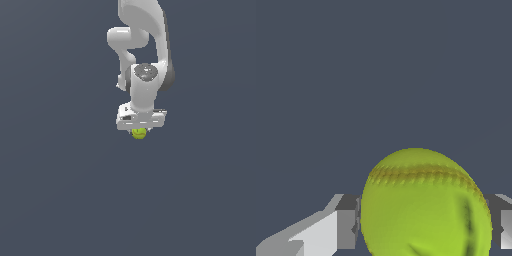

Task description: Pick up the object and move it to a goal position.

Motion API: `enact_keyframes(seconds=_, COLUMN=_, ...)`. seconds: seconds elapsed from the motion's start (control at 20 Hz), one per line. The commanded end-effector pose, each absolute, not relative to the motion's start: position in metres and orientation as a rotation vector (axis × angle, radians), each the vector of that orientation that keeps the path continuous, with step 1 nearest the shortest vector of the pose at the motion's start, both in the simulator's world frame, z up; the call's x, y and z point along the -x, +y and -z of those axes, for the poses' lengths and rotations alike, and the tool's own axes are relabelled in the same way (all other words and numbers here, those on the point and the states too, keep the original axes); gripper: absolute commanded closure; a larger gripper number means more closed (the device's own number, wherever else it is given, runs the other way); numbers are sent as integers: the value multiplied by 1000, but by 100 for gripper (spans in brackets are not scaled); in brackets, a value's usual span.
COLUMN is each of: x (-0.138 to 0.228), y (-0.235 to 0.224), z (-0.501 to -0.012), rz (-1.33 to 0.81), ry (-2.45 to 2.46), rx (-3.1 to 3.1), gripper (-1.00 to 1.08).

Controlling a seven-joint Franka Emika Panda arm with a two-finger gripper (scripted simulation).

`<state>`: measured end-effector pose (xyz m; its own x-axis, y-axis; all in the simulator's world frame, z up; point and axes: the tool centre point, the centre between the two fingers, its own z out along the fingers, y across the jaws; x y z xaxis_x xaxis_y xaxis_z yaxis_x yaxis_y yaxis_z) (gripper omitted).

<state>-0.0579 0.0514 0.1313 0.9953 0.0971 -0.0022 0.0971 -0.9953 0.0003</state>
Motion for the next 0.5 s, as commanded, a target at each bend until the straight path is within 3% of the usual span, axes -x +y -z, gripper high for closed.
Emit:
enact_keyframes(seconds=0.0, x=64, y=60, z=-157, rz=0, ry=153, rx=-3137, gripper=108)
enact_keyframes(seconds=0.45, x=90, y=96, z=-256, rz=0, ry=153, rx=-3135, gripper=108)
